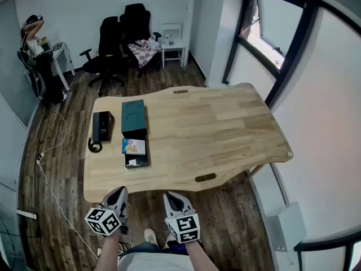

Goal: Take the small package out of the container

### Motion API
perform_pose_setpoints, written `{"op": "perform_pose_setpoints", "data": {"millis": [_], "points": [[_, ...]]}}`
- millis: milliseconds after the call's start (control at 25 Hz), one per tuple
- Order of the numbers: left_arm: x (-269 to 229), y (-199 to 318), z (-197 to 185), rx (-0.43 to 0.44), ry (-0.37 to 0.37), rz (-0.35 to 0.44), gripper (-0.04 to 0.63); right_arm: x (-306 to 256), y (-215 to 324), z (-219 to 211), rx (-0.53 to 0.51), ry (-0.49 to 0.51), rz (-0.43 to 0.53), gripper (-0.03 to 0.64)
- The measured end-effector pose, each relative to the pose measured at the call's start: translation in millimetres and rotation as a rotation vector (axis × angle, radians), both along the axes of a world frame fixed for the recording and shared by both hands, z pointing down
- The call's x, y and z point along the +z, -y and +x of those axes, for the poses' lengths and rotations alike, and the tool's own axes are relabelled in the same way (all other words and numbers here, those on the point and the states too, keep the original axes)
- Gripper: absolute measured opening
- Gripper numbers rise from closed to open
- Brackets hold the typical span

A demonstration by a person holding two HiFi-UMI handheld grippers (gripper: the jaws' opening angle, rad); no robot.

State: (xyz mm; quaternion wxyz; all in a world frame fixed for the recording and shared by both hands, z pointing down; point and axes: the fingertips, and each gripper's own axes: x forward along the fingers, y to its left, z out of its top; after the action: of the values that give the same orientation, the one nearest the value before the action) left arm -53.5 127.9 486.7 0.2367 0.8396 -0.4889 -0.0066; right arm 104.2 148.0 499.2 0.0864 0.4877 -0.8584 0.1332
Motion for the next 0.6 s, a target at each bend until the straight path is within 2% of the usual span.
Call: {"op": "perform_pose_setpoints", "data": {"millis": [360,600], "points": [[-5,-5,6,-0.008,0.002,0.002,0.002,-2,-6,9,-0.003,0.004,-0.007,0.006],[-8,-4,11,-0.012,-0.002,-0.007,0.002,-4,-9,19,0.012,0.060,-0.029,0.006]]}}
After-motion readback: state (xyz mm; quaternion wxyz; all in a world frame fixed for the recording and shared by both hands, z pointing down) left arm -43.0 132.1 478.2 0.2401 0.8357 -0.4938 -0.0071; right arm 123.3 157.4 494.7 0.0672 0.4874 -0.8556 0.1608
